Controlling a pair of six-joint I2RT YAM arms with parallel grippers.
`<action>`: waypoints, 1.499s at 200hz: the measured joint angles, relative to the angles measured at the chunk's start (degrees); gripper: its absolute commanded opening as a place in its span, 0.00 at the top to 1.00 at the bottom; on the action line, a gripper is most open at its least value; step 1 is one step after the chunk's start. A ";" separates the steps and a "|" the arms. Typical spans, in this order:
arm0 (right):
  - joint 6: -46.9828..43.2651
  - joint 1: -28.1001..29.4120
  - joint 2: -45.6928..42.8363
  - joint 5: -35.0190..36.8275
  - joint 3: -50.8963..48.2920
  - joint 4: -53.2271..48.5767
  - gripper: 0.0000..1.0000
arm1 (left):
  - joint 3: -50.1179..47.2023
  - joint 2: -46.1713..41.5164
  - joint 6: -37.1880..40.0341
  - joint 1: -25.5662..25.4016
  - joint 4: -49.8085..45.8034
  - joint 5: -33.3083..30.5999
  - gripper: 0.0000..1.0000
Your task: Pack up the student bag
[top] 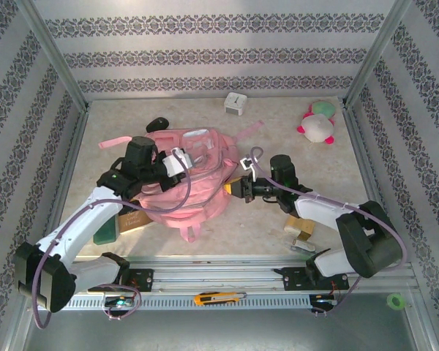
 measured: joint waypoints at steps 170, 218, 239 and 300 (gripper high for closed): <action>3.13 6.43 -6.71 13.44 -3.61 -4.79 0.84 | -1.18 5.42 -11.06 -4.76 10.14 -8.61 1.00; 3.08 7.28 -6.67 15.28 -3.61 -4.72 0.80 | -1.18 5.79 -13.11 -4.79 11.43 -8.33 1.00; 3.04 7.67 -6.67 16.44 -3.61 -4.79 0.87 | -1.25 5.79 -13.88 -5.03 11.82 -8.59 1.00; 4.85 8.09 -8.79 21.68 -3.82 -9.11 1.00 | -2.12 7.04 -18.18 -9.44 15.21 -16.92 1.00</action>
